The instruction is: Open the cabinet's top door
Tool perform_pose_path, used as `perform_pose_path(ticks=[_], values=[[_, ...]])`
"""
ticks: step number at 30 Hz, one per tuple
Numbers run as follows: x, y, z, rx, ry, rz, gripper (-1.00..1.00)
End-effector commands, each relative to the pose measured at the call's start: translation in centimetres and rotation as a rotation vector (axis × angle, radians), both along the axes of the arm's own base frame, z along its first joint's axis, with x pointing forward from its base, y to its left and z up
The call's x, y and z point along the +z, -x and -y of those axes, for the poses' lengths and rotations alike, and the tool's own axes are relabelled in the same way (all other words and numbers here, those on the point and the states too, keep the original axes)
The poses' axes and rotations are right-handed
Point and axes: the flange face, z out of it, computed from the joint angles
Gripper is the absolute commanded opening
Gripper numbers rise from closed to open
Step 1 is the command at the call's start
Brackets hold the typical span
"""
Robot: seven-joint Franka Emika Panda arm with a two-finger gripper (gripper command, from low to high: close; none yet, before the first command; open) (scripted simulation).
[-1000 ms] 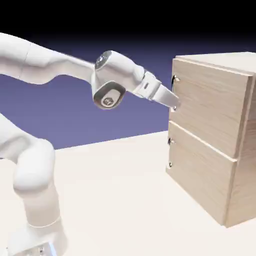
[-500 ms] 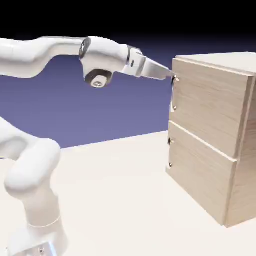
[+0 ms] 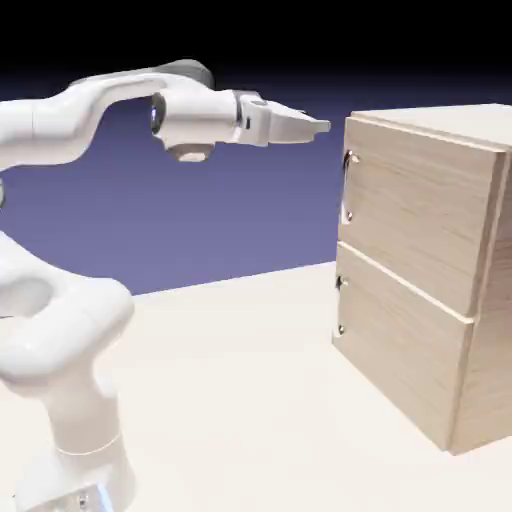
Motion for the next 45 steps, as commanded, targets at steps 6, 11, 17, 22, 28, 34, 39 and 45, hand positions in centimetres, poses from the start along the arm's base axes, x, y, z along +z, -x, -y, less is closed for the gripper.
perform_pose_path(ticks=[6,11,17,22,28,34,39,45], values=[[-2.9,-1.8,-3.2,0.01,0.019,0.041,0.0],[-6.3,-3.8,-5.6,0.016,0.032,0.06,0.0],[-11.5,-6.7,-7.8,0.017,0.044,0.066,0.0],[-16.7,-9.2,-9.0,0.011,0.047,0.058,0.0],[-16.7,-14.2,-8.7,0.011,0.047,0.058,0.0],[-16.7,-11.4,-7.6,0.087,0.045,0.06,-1.0],[-16.7,-7.7,-5.8,0.192,0.042,0.062,-1.0],[-16.7,-3.3,-2.9,0.323,0.037,0.065,-1.0]])
